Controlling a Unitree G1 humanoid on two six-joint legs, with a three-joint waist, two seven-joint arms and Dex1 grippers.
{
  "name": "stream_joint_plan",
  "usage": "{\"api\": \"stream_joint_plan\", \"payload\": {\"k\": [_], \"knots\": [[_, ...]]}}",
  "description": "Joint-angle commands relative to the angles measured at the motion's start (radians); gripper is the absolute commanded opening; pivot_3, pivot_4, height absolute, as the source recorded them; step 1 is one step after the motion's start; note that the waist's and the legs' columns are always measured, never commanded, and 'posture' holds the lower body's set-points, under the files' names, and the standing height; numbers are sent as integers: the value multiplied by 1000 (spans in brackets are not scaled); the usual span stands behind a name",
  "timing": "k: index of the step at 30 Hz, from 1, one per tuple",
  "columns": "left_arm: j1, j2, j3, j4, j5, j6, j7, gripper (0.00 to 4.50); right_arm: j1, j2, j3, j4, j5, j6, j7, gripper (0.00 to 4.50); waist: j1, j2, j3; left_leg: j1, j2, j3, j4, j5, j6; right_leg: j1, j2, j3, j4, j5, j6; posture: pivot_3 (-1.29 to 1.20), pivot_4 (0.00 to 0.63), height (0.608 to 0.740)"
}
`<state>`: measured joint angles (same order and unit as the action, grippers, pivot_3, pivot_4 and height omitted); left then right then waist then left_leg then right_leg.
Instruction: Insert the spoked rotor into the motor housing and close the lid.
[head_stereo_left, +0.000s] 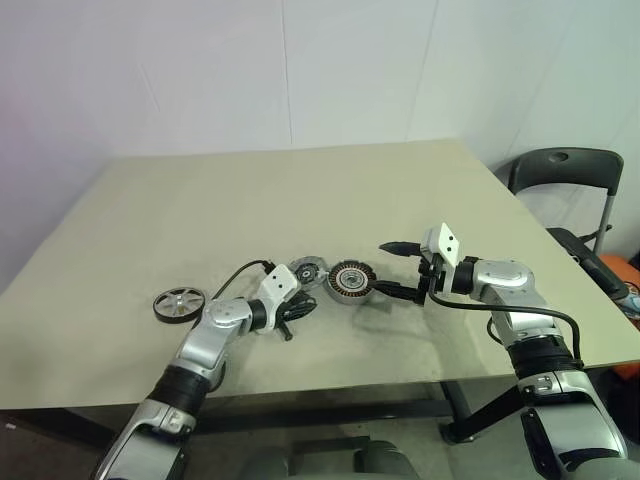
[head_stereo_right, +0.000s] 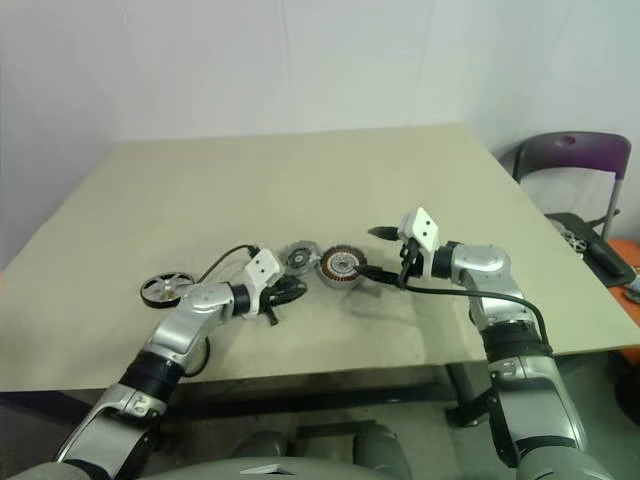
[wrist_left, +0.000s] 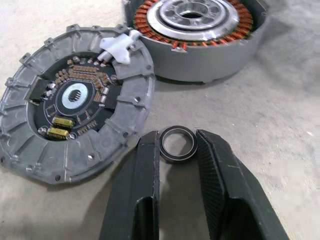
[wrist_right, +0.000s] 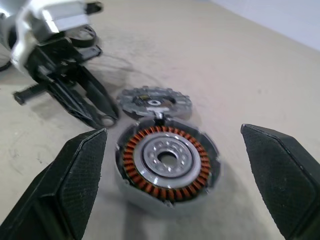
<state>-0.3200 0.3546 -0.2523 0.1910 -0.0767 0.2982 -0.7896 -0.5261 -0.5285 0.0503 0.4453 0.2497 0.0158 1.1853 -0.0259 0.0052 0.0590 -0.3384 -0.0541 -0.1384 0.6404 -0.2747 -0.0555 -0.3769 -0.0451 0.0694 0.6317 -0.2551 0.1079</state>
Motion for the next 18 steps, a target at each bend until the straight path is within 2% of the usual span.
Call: {"api": "stream_joint_plan", "payload": {"k": [1, 8, 14, 15, 18], "knots": [[101, 73, 25, -124, -19, 80, -23, 737, -28, -3, -19, -21, 13, -4, 0, 4500, -4, 0, 0, 0, 0, 0, -3, 0, 0, -1, 0, 0, 0, 1, 1, 0, 0, 740], [256, 163, 170, -320, -104, 179, 16, 737, -36, 9, -8, -19, 13, -1, 7, 4500, -20, 0, 0, -3, 1, 0, -12, 0, 0, -11, 0, 3, 0, 0, -2, 0, 0, 740], [318, 184, 244, -361, -173, 227, 27, 737, -47, 22, 3, -8, 10, -6, 22, 4500, -16, 0, 0, -3, 1, 1, -10, 0, 0, -9, -1, 3, 1, -2, -4, 0, 0, 740], [317, 186, 245, -361, -174, 227, 31, 1461, -49, 23, 4, -6, 10, -7, 24, 4500, -16, -1, 0, -2, 1, 2, -9, 0, 0, -9, -1, 3, 0, -2, -4, 0, 0, 740], [310, 187, 256, -345, -161, 210, 58, 2399, -52, 28, 4, -3, 8, -10, 30, 4500, -17, 0, 0, -2, 1, 3, -9, 0, 0, -8, 0, 3, 1, -2, -4, 0, 0, 740]]}}
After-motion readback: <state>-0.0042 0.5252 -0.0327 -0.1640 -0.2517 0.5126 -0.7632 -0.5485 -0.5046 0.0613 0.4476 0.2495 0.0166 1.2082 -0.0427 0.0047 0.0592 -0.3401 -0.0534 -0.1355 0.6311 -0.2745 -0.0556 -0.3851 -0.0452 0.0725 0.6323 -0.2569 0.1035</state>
